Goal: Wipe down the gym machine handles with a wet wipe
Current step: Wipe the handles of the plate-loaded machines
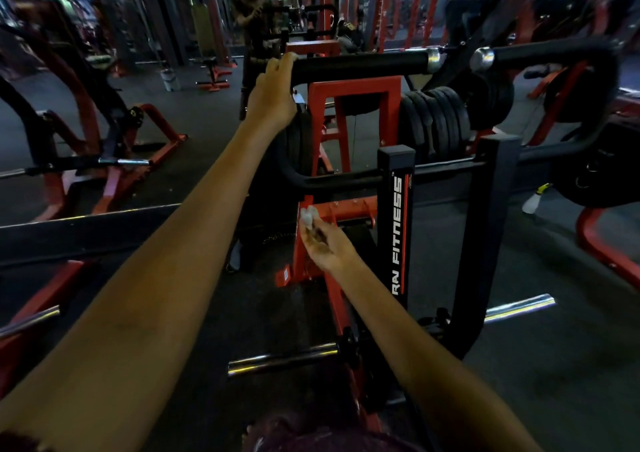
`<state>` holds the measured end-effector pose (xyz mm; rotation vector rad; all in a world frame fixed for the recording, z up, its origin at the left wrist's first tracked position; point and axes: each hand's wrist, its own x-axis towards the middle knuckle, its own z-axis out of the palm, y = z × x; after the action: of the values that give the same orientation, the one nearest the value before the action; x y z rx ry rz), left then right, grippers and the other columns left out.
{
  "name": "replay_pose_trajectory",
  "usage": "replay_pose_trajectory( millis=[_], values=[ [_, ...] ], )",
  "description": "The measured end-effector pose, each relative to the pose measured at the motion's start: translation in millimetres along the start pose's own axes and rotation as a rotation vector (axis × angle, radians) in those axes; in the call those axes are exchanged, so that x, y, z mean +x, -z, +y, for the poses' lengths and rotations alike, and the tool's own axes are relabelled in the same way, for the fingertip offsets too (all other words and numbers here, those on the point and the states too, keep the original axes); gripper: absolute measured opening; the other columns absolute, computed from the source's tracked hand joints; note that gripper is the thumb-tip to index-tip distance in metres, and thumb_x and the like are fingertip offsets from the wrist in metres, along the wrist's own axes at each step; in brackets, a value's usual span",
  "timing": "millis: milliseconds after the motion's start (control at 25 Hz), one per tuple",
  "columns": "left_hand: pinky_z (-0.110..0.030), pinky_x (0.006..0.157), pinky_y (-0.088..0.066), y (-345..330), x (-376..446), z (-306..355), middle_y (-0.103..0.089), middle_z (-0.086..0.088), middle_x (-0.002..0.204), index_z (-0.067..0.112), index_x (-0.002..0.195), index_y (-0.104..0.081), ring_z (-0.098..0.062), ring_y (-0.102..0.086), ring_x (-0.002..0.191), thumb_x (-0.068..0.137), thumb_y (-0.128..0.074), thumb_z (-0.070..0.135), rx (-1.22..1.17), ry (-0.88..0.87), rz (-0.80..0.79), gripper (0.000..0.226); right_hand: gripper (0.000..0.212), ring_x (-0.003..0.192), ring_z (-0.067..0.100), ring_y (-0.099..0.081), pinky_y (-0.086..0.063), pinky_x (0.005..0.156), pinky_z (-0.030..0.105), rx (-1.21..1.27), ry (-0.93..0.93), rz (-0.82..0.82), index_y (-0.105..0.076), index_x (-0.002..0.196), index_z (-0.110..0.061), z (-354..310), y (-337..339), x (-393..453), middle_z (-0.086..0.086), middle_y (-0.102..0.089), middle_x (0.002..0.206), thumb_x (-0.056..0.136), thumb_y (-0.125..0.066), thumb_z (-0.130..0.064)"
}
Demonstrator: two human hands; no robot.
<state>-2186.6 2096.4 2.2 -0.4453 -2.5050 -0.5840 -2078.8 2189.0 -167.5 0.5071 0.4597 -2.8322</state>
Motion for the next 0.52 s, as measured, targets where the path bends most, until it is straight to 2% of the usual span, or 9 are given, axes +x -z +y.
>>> replay_pose_trajectory(
  millis=[120, 200, 280, 360, 440, 520],
  values=[
    [-0.042, 0.091, -0.044, 2.1, -0.6, 1.2, -0.039, -0.015, 0.135, 0.016, 0.138, -0.034, -0.033, -0.044, 0.118, 0.086, -0.049, -0.005, -0.01, 0.003, -0.012, 0.058, 0.014, 0.061, 0.021, -0.067, -0.056, 0.073, 0.028, 0.078, 0.038, 0.006, -0.058, 0.086, 0.002, -3.4, -22.5, 8.6, 0.016, -0.067, 0.064, 0.094, -0.046, 0.002],
    [-0.044, 0.094, -0.043, 2.7, -0.6, 1.2, -0.039, -0.015, 0.134, 0.016, 0.137, -0.035, -0.033, -0.044, 0.119, 0.087, -0.05, -0.003, -0.02, 0.004, -0.016, 0.056, 0.02, 0.048, 0.02, -0.064, -0.049, 0.092, 0.029, 0.133, 0.055, 0.035, -0.055, 0.08, 0.001, -14.6, -25.5, 11.8, 0.014, -0.063, 0.05, 0.095, -0.043, 0.002],
    [-0.046, 0.096, -0.042, 2.5, -0.8, 0.8, -0.039, -0.015, 0.134, 0.016, 0.138, -0.035, -0.034, -0.044, 0.119, 0.087, -0.05, -0.003, -0.028, -0.001, -0.018, 0.056, 0.018, 0.043, 0.02, -0.064, -0.044, 0.099, 0.028, 0.156, 0.058, 0.044, -0.056, 0.081, 0.001, -23.3, -21.6, 11.9, 0.014, -0.063, 0.051, 0.095, -0.044, 0.002],
    [-0.045, 0.096, -0.042, 2.6, -0.9, 0.3, -0.039, -0.016, 0.134, 0.016, 0.138, -0.034, -0.034, -0.044, 0.119, 0.087, -0.05, -0.003, -0.025, -0.005, -0.012, 0.057, 0.011, 0.056, 0.022, -0.068, -0.046, 0.095, 0.028, 0.183, 0.049, 0.056, -0.058, 0.091, 0.004, -26.3, -17.9, 9.5, 0.016, -0.067, 0.062, 0.093, -0.047, 0.001],
    [-0.044, 0.095, -0.042, 3.2, -1.0, 1.8, -0.04, -0.017, 0.133, 0.015, 0.138, -0.035, -0.035, -0.045, 0.118, 0.087, -0.05, -0.003, -0.021, -0.003, -0.004, 0.056, 0.012, 0.079, 0.021, -0.067, -0.047, 0.095, 0.029, 0.228, 0.043, 0.075, -0.059, 0.097, 0.005, -31.0, -15.6, 7.9, 0.016, -0.066, 0.077, 0.092, -0.049, 0.001],
    [-0.041, 0.094, -0.041, 4.1, -2.0, 4.3, -0.039, -0.017, 0.134, 0.014, 0.138, -0.034, -0.034, -0.045, 0.118, 0.087, -0.05, -0.003, -0.019, 0.004, 0.0, 0.056, 0.01, 0.082, 0.019, -0.065, -0.047, 0.093, 0.029, 0.241, 0.074, 0.07, -0.058, 0.093, 0.004, -37.7, -14.1, 1.6, 0.014, -0.065, 0.08, 0.092, -0.049, 0.001]
  ],
)
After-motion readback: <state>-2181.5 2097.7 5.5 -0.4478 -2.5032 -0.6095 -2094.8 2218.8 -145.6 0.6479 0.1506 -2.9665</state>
